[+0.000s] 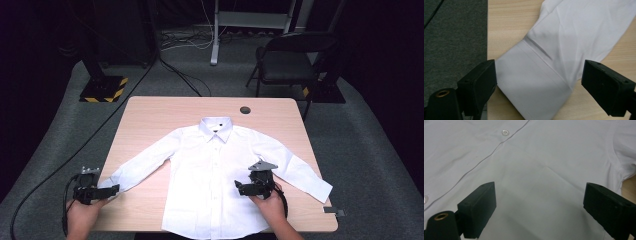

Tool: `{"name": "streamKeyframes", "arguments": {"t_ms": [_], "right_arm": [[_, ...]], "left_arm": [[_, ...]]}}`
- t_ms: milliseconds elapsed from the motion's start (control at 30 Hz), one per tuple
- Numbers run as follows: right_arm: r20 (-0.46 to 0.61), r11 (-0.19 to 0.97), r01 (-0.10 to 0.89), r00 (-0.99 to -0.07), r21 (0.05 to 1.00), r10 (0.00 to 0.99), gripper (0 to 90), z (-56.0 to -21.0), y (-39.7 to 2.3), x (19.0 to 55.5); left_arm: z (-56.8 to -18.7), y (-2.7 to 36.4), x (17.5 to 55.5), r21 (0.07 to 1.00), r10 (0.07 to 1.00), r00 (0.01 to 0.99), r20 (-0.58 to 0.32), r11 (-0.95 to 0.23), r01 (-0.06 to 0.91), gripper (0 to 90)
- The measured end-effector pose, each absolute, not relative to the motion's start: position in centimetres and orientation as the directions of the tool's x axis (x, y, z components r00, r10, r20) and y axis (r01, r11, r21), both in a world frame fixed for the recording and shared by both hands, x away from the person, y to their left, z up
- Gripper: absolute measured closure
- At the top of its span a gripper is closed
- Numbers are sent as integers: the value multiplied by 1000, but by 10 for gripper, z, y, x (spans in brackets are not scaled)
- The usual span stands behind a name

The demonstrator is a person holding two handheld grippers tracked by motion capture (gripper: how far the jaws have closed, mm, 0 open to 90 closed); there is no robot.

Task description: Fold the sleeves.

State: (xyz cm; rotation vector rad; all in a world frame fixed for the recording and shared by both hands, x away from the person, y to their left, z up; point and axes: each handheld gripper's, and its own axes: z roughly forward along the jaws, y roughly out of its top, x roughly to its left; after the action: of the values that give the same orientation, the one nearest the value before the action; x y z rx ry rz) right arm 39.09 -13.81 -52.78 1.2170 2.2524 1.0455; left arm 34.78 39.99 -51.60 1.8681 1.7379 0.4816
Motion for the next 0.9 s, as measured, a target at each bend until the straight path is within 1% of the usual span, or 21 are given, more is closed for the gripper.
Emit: {"name": "streamKeyframes", "arguments": {"t_ms": [33, 133, 367, 700, 900], "right_arm": [[23, 350, 553, -556, 756, 831, 102, -528, -138, 391], [26, 345, 556, -552, 756, 833, 103, -528, -139, 391], [27, 342, 549, -555, 763, 831, 103, -526, -139, 391], [19, 353, 544, -563, 762, 826, 103, -527, -137, 391], [20, 353, 551, -559, 756, 829, 102, -529, -137, 392]], "left_arm": [[-514, 400, 344, 606, 988, 94, -119, -3, 796, 116], [-515, 400, 342, 599, 990, 75, -123, 14, 800, 106], [-522, 398, 338, 563, 987, 75, -142, 18, 827, 108], [-525, 394, 353, 566, 993, 80, -86, -17, 824, 98], [-525, 399, 365, 580, 994, 67, -84, -6, 815, 118]]}}
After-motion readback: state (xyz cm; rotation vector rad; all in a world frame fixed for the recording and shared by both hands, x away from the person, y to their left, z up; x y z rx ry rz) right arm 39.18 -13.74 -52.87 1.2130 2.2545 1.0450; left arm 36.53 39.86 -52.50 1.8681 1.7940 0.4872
